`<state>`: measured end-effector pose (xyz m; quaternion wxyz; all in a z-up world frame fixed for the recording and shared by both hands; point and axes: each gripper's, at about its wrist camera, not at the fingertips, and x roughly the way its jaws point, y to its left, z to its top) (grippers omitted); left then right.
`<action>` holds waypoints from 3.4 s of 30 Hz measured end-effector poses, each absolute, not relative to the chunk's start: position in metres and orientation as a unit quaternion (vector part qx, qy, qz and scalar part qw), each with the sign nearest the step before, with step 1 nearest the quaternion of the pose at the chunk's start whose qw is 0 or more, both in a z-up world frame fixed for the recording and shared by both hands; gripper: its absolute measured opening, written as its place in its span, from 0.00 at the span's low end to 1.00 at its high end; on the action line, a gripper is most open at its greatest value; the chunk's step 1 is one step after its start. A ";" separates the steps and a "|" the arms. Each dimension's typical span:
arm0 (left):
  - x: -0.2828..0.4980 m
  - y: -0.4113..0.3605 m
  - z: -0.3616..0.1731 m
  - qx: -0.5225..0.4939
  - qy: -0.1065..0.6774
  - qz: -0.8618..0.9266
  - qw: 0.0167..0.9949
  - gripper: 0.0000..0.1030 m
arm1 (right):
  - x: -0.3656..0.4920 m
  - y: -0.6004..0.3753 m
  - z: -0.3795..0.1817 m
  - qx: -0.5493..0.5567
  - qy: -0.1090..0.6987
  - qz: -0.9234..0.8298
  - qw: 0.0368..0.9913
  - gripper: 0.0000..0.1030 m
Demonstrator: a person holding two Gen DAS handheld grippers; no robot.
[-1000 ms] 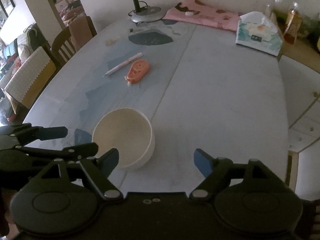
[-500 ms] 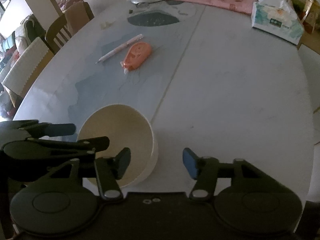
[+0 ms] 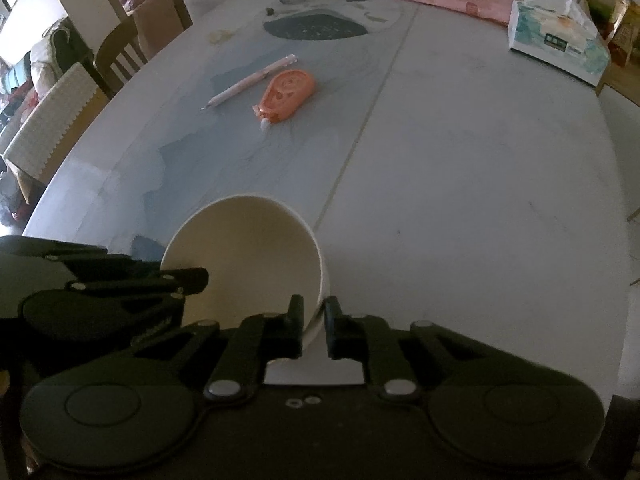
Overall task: Organize plates and bowls
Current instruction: 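Grasp the cream bowl rim with the left gripper while the right gripper grasps its other rim, then lift and carry the cream bowl with both grippers to the steel bowl, then lower the cream bowl into the pink pot and open both grippers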
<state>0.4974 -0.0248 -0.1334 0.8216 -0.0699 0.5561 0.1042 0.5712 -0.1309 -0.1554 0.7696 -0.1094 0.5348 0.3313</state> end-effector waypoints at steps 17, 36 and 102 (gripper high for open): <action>0.403 -0.076 -0.056 -0.034 0.541 0.077 0.837 0.09 | 0.480 -0.174 -0.088 -0.105 0.522 0.331 0.779 0.10; 0.259 -0.123 -0.023 0.011 0.529 -0.037 0.848 0.09 | 0.320 -0.238 -0.045 -0.064 0.520 0.260 0.811 0.10; 0.167 -0.139 -0.056 0.002 0.523 -0.094 0.847 0.12 | 0.223 -0.321 -0.061 -0.066 0.485 0.245 0.837 0.44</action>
